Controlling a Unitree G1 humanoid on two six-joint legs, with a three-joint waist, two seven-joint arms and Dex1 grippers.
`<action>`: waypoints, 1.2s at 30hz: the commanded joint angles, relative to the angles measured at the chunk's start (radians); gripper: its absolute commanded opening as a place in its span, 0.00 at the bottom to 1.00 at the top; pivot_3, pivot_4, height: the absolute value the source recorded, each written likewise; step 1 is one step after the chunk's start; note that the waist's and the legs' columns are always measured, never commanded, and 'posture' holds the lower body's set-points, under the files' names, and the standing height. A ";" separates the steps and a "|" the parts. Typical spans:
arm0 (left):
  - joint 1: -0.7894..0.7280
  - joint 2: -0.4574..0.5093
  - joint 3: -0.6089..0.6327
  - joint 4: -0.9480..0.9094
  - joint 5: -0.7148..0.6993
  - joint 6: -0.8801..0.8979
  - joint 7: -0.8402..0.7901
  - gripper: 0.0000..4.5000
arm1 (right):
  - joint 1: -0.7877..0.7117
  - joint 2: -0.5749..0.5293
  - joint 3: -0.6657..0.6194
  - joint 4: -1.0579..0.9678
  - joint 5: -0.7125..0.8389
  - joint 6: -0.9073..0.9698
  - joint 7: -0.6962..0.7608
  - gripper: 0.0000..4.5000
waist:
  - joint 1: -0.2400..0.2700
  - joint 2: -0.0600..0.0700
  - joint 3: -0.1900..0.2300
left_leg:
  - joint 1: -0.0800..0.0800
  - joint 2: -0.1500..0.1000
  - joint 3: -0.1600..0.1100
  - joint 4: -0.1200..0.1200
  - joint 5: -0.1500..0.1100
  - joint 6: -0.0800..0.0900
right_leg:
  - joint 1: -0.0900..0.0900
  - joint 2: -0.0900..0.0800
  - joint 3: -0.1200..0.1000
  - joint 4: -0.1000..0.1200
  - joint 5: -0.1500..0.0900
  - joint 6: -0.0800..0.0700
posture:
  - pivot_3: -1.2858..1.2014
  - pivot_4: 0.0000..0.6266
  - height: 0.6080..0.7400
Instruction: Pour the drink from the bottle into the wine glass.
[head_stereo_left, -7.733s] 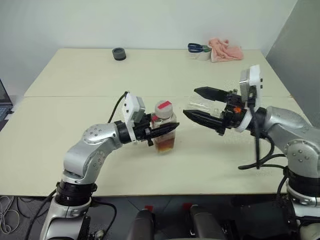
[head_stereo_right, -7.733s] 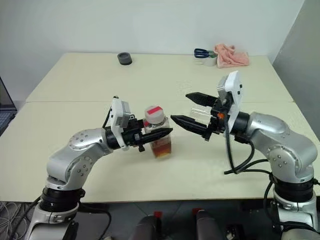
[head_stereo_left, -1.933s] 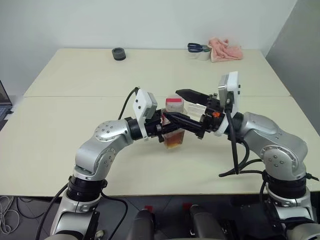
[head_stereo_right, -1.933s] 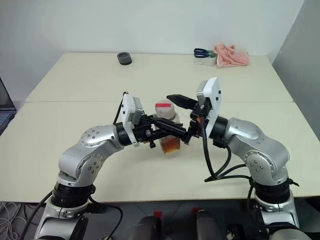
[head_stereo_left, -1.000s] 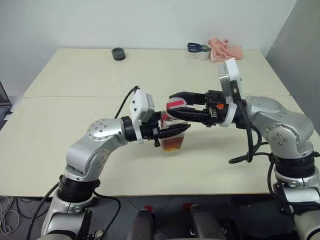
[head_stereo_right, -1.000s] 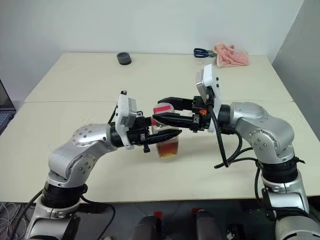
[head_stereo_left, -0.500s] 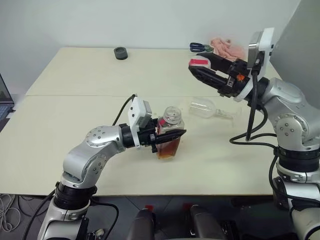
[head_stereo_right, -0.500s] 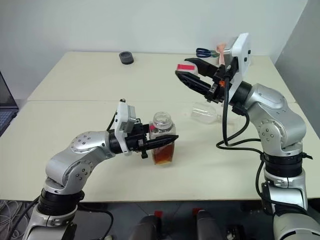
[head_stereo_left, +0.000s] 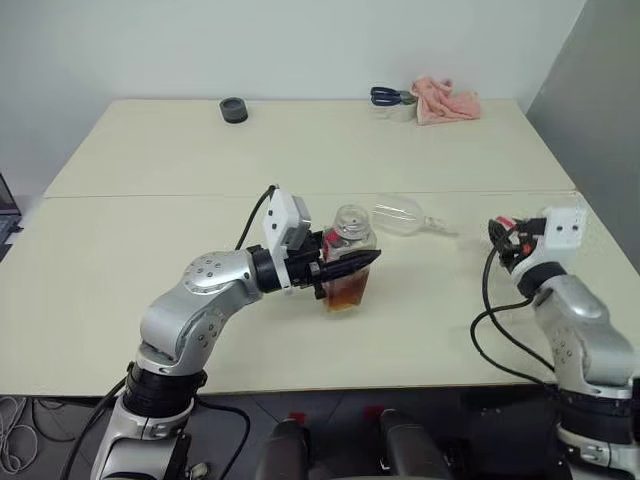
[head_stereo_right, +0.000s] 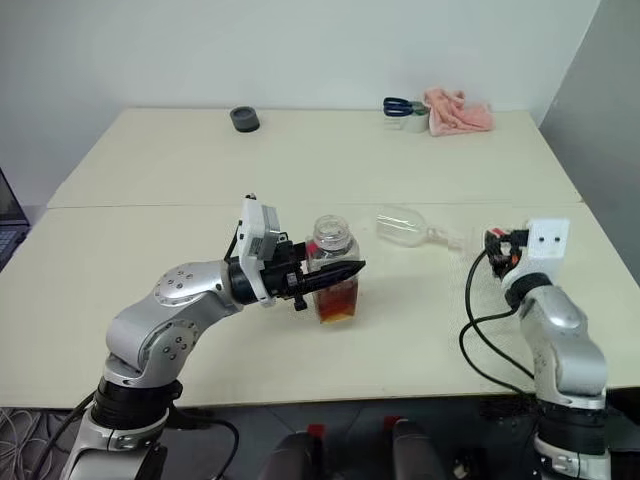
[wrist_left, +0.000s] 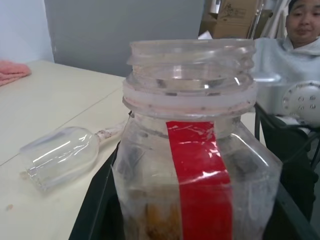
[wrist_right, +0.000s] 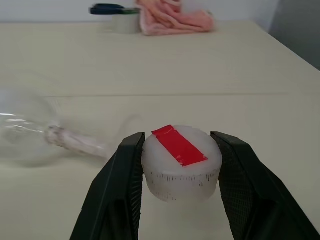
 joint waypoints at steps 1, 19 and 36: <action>-0.026 -0.004 0.016 -0.018 0.001 -0.020 0.007 0.41 | -0.003 0.039 -0.031 0.028 -0.004 -0.031 -0.045 0.41 | 0.000 0.000 0.000 | 0.000 0.000 0.000 0.000 0.000 0.000 | 0.000 0.000 0.001 0.000 0.000 0.000 | 0.52 0.24 1.00; -0.038 -0.010 0.012 -0.002 0.007 -0.029 0.017 0.41 | -0.006 0.067 -0.042 0.007 -0.015 -0.024 -0.077 0.99 | 0.005 0.000 0.000 | 0.000 0.000 0.001 0.000 0.000 0.000 | 0.000 -0.001 0.001 0.000 0.000 0.000 | 0.52 0.24 1.00; -0.040 -0.009 0.016 0.000 0.012 -0.030 0.009 0.41 | -0.023 0.074 -0.026 0.019 -0.012 -0.027 -0.055 0.99 | 0.005 0.000 0.000 | 0.000 0.000 0.001 0.000 0.000 0.000 | 0.000 0.000 0.001 0.000 0.000 0.000 | 0.52 0.24 1.00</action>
